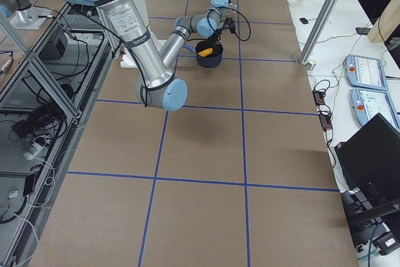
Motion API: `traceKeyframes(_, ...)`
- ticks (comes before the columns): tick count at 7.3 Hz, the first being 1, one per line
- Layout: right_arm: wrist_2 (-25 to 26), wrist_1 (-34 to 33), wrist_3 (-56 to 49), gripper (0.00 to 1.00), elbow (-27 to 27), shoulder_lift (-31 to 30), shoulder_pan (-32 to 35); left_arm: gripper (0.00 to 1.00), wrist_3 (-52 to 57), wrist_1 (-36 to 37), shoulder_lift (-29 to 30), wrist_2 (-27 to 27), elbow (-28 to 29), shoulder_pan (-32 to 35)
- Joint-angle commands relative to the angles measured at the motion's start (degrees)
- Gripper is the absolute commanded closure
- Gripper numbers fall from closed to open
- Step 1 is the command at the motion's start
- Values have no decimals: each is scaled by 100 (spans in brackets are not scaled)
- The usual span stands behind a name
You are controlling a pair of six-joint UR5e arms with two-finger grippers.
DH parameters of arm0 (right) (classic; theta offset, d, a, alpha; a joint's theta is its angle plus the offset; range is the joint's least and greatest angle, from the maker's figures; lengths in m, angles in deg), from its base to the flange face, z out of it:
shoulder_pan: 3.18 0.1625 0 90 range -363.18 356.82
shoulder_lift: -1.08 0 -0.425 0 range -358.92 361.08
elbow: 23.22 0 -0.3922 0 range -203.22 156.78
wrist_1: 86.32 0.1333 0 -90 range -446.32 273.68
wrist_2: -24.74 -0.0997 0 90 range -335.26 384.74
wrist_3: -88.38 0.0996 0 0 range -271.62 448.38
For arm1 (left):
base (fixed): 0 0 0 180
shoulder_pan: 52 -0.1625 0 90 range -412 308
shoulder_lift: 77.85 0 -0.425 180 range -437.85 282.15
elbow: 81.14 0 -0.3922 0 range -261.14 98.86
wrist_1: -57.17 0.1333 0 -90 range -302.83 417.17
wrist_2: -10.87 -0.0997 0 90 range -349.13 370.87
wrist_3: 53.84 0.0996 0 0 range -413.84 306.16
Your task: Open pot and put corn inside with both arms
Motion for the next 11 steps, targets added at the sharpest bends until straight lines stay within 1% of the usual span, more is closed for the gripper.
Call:
traceKeyframes(1,0,0,0,0,-1,0,0,35,-9,-70,4,3,64,-29)
traceKeyframes(3,0,0,0,0,-1,0,0,34,-9,-167,56,3,187,-72)
traceKeyframes(5,-9,0,0,0,8,0,0,31,-9,-167,65,3,196,-73)
traceKeyframes(6,0,0,0,0,8,-9,0,27,-9,-167,65,3,196,-81)
traceKeyframes(7,0,0,0,0,8,-9,0,11,-9,-176,56,3,196,-81)
traceKeyframes(8,0,0,0,0,8,-18,0,4,-17,-332,56,3,292,-81)
traceKeyframes(9,0,0,0,0,8,-18,0,4,-18,-517,56,3,406,-81)
traceKeyframes(11,0,0,0,0,17,-9,35,3,0,-580,48,3,338,-73)
